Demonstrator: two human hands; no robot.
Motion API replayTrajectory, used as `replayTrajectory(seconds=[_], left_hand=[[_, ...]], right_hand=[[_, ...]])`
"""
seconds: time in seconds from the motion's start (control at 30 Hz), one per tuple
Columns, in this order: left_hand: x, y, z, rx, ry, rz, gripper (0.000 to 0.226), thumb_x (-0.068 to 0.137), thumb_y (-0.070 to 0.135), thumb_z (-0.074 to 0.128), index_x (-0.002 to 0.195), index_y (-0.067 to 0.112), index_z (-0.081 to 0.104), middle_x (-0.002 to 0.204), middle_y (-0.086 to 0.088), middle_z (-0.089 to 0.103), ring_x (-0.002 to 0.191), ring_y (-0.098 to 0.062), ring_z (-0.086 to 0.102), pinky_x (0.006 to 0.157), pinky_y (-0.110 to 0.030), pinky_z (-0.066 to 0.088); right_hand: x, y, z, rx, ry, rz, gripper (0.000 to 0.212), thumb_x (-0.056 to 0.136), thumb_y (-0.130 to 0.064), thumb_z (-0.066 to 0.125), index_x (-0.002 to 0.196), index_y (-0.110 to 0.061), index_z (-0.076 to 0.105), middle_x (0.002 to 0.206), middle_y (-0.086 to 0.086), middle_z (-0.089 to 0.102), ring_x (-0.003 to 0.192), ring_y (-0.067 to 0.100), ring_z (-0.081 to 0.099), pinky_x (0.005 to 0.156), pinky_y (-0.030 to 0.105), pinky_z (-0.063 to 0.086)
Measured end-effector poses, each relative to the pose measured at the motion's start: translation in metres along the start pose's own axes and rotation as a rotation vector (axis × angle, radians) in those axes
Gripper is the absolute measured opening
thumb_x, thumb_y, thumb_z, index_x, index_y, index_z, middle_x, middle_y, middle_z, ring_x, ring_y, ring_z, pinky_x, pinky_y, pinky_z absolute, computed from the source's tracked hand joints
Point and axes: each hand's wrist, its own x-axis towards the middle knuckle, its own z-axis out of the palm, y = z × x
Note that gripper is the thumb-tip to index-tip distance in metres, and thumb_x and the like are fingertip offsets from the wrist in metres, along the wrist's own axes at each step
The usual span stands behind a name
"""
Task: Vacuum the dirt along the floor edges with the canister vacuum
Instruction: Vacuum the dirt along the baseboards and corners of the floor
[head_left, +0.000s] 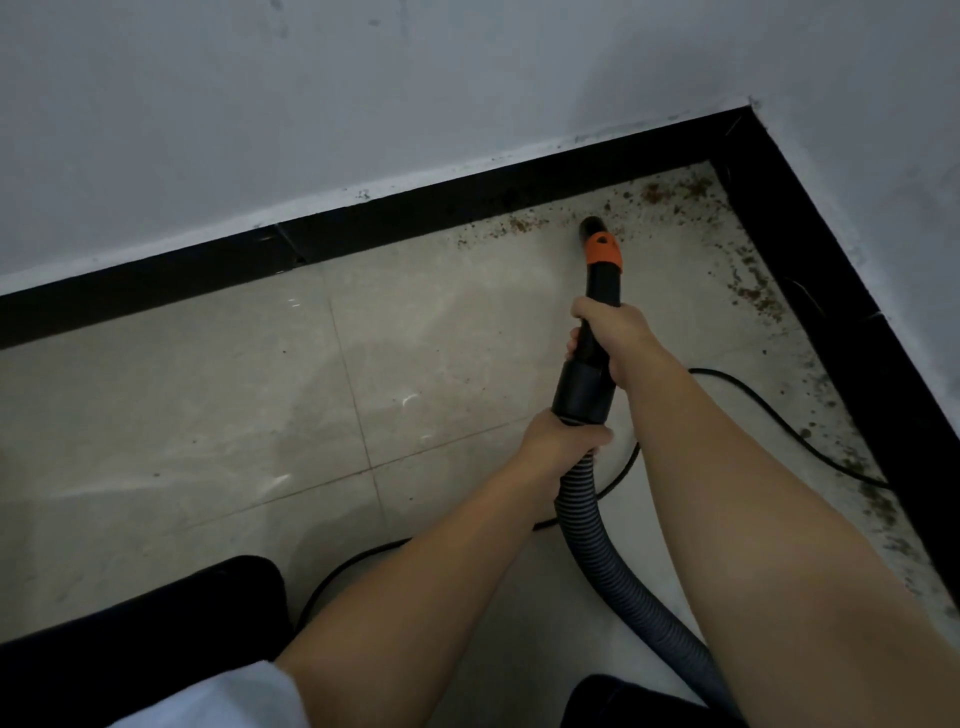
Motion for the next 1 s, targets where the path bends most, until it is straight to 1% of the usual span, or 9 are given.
replayTrajectory(seconds=[0.13,0.23,0.3,0.4,0.57,0.67,0.77,0.87,1.0], left_hand=[[0.002,0.002,0.000,-0.034,0.012,0.002,0.013,0.082,0.005,0.065,0.077,0.010,0.055,0.065,-0.005,0.054,0.054,-0.013,0.051,0.037,-0.011,0.042],[0.000,-0.005,-0.004,-0.046,0.058,-0.004,0.010,0.082,0.007,0.065,0.082,0.007,0.056,0.066,-0.004,0.055,0.056,-0.013,0.051,0.046,-0.017,0.045],[-0.001,-0.012,-0.008,-0.075,0.094,-0.003,0.011,0.081,0.007,0.066,0.086,0.005,0.056,0.067,-0.006,0.055,0.057,-0.014,0.052,0.051,-0.021,0.044],[-0.006,-0.023,-0.015,-0.125,0.127,-0.003,0.014,0.078,0.007,0.067,0.087,0.003,0.056,0.067,-0.007,0.056,0.056,-0.017,0.052,0.053,-0.024,0.044],[-0.019,-0.036,-0.029,-0.193,0.149,0.017,0.010,0.077,0.004,0.066,0.079,0.004,0.056,0.064,-0.009,0.055,0.053,-0.018,0.051,0.051,-0.024,0.043],[-0.025,-0.041,-0.040,-0.224,0.181,0.013,0.010,0.078,0.003,0.065,0.081,0.004,0.056,0.064,-0.007,0.055,0.054,-0.017,0.052,0.051,-0.024,0.043],[-0.027,-0.043,-0.052,-0.236,0.206,0.026,0.009,0.077,0.002,0.064,0.080,0.004,0.056,0.064,-0.010,0.055,0.053,-0.019,0.051,0.052,-0.026,0.043],[-0.026,-0.039,-0.062,-0.240,0.242,0.030,0.012,0.078,0.003,0.065,0.086,0.004,0.057,0.065,-0.008,0.056,0.053,-0.017,0.051,0.049,-0.023,0.043],[-0.019,-0.029,-0.068,-0.153,0.249,0.038,0.014,0.079,0.005,0.065,0.090,0.003,0.057,0.065,-0.006,0.057,0.053,-0.014,0.052,0.044,-0.018,0.044]], right_hand=[[0.003,-0.003,0.003,-0.021,-0.024,0.006,0.011,0.085,-0.007,0.058,0.085,-0.008,0.048,0.062,0.009,0.051,0.048,0.020,0.049,0.050,0.029,0.048],[-0.002,-0.001,0.015,-0.068,-0.076,0.006,0.011,0.086,-0.007,0.057,0.083,-0.009,0.047,0.063,0.009,0.051,0.049,0.020,0.049,0.052,0.030,0.048],[-0.007,0.001,0.025,-0.106,-0.111,0.003,0.011,0.086,-0.007,0.057,0.083,-0.008,0.047,0.062,0.009,0.051,0.048,0.020,0.049,0.050,0.029,0.048],[-0.016,0.007,0.038,-0.151,-0.154,-0.008,0.012,0.086,-0.006,0.056,0.081,-0.008,0.046,0.061,0.009,0.049,0.047,0.019,0.048,0.047,0.027,0.047],[-0.029,0.017,0.059,-0.219,-0.209,-0.016,0.011,0.085,-0.005,0.056,0.083,-0.009,0.047,0.061,0.009,0.050,0.046,0.019,0.048,0.048,0.028,0.047],[-0.035,0.023,0.074,-0.236,-0.239,-0.013,0.010,0.085,-0.005,0.057,0.083,-0.009,0.047,0.061,0.010,0.050,0.046,0.019,0.049,0.047,0.028,0.047],[-0.037,0.026,0.087,-0.228,-0.257,-0.012,0.010,0.084,-0.005,0.057,0.085,-0.008,0.047,0.061,0.010,0.050,0.045,0.019,0.049,0.045,0.027,0.047],[-0.035,0.025,0.096,-0.196,-0.259,-0.015,0.010,0.085,-0.005,0.057,0.088,-0.007,0.048,0.062,0.009,0.051,0.046,0.019,0.049,0.047,0.028,0.047],[-0.027,0.021,0.098,-0.151,-0.211,-0.024,0.012,0.084,-0.007,0.057,0.092,-0.007,0.048,0.063,0.009,0.052,0.047,0.019,0.049,0.049,0.028,0.047]])
